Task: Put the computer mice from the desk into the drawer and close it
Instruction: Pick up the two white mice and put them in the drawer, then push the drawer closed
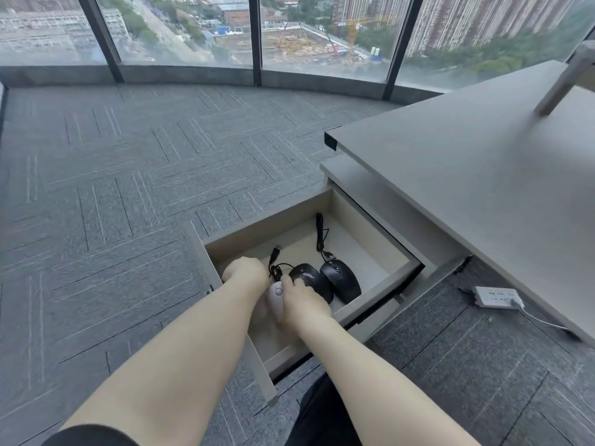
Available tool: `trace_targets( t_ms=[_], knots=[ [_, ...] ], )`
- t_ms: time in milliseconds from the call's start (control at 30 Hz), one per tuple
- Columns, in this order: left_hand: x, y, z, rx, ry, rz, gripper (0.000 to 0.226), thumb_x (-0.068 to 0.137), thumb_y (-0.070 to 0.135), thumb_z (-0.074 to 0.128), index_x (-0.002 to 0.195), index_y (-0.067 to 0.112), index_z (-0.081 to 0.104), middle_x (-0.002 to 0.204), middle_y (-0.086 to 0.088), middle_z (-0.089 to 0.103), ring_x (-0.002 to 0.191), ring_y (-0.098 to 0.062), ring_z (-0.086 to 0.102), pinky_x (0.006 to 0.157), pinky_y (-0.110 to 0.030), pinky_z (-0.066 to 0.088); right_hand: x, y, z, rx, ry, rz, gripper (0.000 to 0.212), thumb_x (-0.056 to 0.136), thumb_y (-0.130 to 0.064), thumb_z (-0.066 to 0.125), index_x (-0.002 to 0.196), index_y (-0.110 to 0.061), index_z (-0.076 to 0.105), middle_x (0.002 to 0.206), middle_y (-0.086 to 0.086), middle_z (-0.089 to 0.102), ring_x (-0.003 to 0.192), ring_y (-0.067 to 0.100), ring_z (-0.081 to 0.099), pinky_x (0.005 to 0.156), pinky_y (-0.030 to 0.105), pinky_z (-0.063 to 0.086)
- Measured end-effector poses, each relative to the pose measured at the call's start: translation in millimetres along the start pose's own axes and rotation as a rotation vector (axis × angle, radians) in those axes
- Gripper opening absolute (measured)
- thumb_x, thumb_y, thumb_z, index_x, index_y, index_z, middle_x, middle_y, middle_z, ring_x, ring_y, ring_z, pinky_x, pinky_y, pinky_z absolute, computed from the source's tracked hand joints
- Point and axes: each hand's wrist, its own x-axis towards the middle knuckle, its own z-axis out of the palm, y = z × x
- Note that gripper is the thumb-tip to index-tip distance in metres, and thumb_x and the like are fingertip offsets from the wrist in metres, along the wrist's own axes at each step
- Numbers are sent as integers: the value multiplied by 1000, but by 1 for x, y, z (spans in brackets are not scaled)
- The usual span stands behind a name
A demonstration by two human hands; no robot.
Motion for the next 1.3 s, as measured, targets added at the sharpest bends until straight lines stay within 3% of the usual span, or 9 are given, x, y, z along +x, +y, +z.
trace_targets(
  t_ms=[100, 333, 467, 600, 800, 900, 1000, 1133, 1300],
  knots=[
    [-7, 2, 0, -5, 32, 28, 37, 89, 12, 52, 124, 10, 62, 133, -10, 60, 123, -28, 56, 90, -36, 49, -4, 2, -4, 29, -1, 16, 64, 82, -30, 67, 135, -16, 35, 133, 13, 49, 121, 35, 50, 88, 42, 46],
    [-43, -18, -33, -242, 334, 149, 14, 90, 9, 46, 85, 3, 59, 102, -18, 69, 84, -31, 62, 67, -29, 44, -39, 8, -37, 143, 290, -38, 28, 95, -22, 50, 119, -8, 55, 121, 11, 58, 109, 32, 57, 81, 37, 47],
    [-72, -42, -26, -420, 622, 247, 31, 94, 17, 41, 106, 4, 66, 109, -14, 66, 95, -30, 62, 68, -31, 42, -76, 3, -45, 227, 388, -89, 23, 96, -19, 45, 105, -10, 64, 105, 8, 67, 93, 25, 61, 77, 36, 52],
    [-102, -70, 7, -707, 732, 179, 35, 94, 16, 43, 124, 11, 60, 124, -10, 58, 104, -26, 57, 82, -39, 48, -121, -17, -31, 324, 358, -156, 27, 93, -39, 51, 88, -15, 61, 85, 2, 70, 78, 21, 63, 70, 38, 56],
    [-119, -90, 59, -1126, 391, -17, 54, 89, 14, 41, 142, 11, 44, 139, -17, 52, 119, -36, 54, 94, -41, 45, -165, -39, 5, 259, 307, -121, 48, 80, -65, 59, 100, -23, 46, 98, -4, 61, 82, 19, 59, 66, 33, 46],
    [-122, -89, 74, -1347, 242, 32, 52, 88, 13, 38, 139, 15, 51, 125, -15, 62, 96, -33, 62, 80, -37, 51, -173, -39, 26, 296, 286, -65, 57, 79, -60, 64, 118, -23, 44, 113, -2, 60, 93, 21, 63, 69, 34, 49],
    [-124, -82, 79, -1470, 191, 99, 43, 93, 4, 35, 126, 17, 60, 106, -5, 63, 91, -28, 60, 76, -40, 53, -172, -35, 42, 306, 314, -23, 47, 84, -45, 63, 120, -24, 41, 110, -1, 60, 93, 24, 64, 73, 38, 53],
    [-123, -75, 79, -1542, 169, 109, 44, 90, 0, 34, 79, 33, 62, 101, -3, 66, 103, -32, 64, 87, -48, 57, -167, -26, 52, 398, 370, 13, 25, 86, -36, 58, 98, -23, 40, 99, 0, 65, 86, 24, 62, 65, 36, 49],
    [-112, -53, 74, -1599, 113, 184, 43, 91, -4, 31, 106, 24, 59, 120, -8, 62, 111, -34, 60, 84, -42, 55, -159, -8, 47, 473, 416, 68, 22, 87, -33, 58, 94, -20, 42, 89, 3, 65, 80, 26, 60, 66, 39, 50]
  ],
)
